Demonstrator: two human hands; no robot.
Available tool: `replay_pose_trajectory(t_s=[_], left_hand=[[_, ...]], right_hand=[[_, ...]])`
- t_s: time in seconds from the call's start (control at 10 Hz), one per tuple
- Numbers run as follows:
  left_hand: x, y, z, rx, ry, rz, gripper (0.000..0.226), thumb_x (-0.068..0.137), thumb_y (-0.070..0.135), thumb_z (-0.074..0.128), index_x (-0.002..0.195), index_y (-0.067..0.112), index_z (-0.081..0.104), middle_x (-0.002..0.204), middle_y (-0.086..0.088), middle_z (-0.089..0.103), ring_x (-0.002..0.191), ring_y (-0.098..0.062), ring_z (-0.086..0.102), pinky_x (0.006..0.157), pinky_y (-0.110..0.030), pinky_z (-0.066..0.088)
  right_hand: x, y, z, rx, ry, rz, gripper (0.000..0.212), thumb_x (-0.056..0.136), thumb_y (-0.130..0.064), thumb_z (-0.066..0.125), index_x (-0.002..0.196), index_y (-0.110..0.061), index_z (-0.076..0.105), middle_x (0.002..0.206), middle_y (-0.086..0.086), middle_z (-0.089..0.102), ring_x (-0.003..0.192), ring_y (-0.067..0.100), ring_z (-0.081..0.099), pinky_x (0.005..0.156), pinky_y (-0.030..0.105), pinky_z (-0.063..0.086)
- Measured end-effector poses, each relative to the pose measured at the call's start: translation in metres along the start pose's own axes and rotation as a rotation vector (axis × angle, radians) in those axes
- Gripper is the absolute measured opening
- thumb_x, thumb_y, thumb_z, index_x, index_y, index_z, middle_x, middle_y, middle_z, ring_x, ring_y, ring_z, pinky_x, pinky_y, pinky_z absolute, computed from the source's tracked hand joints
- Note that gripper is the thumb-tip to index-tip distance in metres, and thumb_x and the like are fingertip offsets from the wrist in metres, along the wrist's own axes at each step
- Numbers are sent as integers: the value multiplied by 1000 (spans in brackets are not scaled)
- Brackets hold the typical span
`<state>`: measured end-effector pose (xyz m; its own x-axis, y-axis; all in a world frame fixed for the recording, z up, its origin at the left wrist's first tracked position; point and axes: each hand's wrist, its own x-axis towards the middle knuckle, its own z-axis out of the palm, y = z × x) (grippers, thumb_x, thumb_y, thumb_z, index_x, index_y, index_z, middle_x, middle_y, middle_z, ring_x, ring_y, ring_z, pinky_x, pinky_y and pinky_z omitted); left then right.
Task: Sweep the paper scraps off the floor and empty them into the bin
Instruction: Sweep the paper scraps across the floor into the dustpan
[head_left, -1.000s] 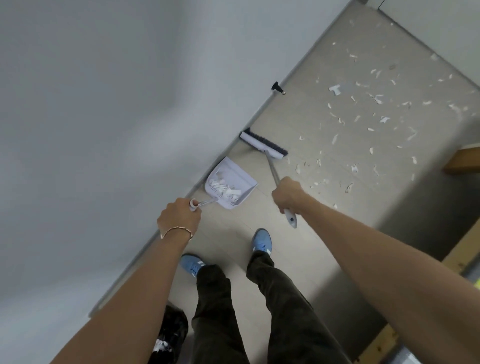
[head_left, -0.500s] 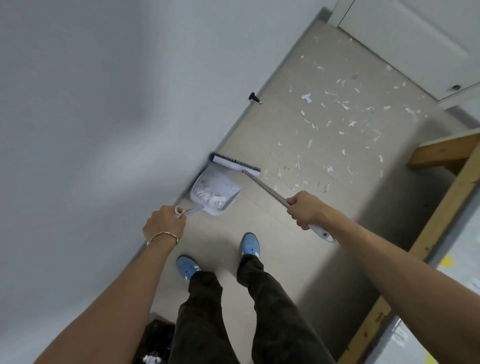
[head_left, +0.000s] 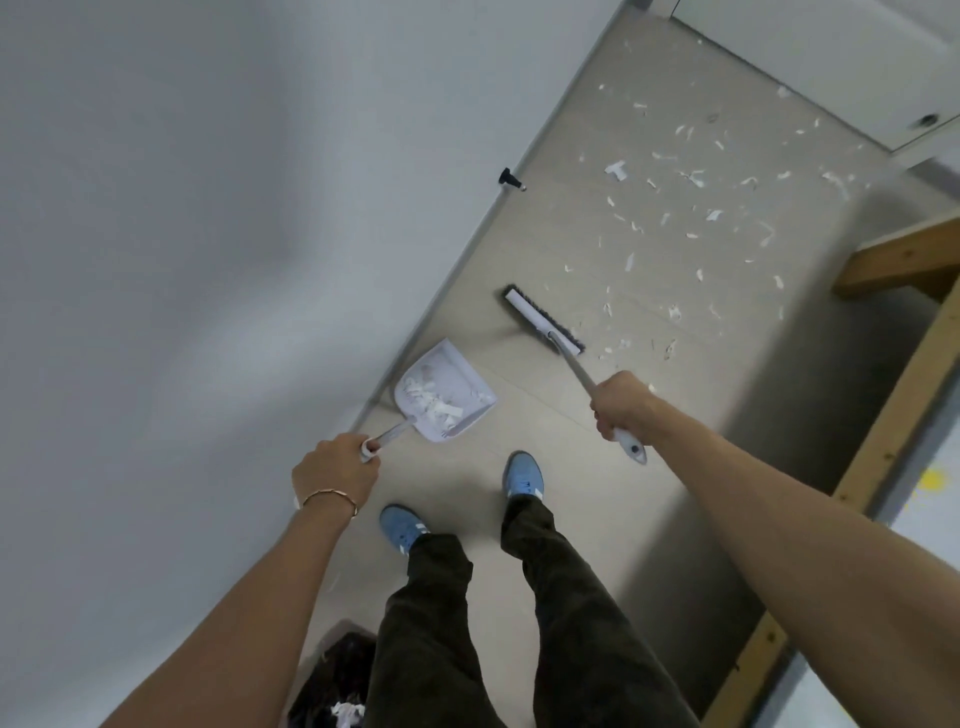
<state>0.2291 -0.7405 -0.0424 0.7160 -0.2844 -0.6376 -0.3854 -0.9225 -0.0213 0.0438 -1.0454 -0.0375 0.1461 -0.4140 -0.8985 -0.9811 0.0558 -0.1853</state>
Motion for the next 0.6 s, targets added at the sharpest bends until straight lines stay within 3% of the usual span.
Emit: replay_pose_trajectory(t_s=[0.2, 0.3, 0.4, 0.6], left_hand=[[-2, 5, 5, 25, 20, 29, 20, 89, 34, 55, 91, 25, 72, 93, -12, 70, 86, -37, 66, 67, -32, 46], [-1, 5, 3, 16, 20, 26, 20, 90, 33, 54, 88, 24, 72, 95, -13, 70, 87, -37, 66, 66, -30, 44], [-1, 3, 1, -2, 24, 12, 21, 89, 34, 55, 88, 23, 72, 95, -14, 70, 88, -38, 66, 67, -30, 43], [-14, -15, -2, -56, 1, 6, 25, 88, 34, 54, 74, 19, 69, 79, -9, 69, 72, -34, 64, 59, -27, 41]], right_hand=[[-29, 15, 55, 163, -152, 40, 14, 87, 0, 49, 98, -9, 52, 83, 14, 54, 54, 17, 46, 43, 25, 43], [-47, 22, 50, 230, -230, 68, 13, 87, -2, 51, 97, -9, 57, 66, 5, 52, 48, 15, 47, 33, 19, 40], [-60, 36, 42, 270, -250, 53, 16, 87, 3, 51, 96, 1, 63, 63, 6, 51, 44, 13, 43, 38, 23, 38], [-71, 45, 22, 471, -170, 87, 15, 95, 1, 47, 95, -5, 60, 68, 8, 45, 37, 10, 36, 34, 18, 32]])
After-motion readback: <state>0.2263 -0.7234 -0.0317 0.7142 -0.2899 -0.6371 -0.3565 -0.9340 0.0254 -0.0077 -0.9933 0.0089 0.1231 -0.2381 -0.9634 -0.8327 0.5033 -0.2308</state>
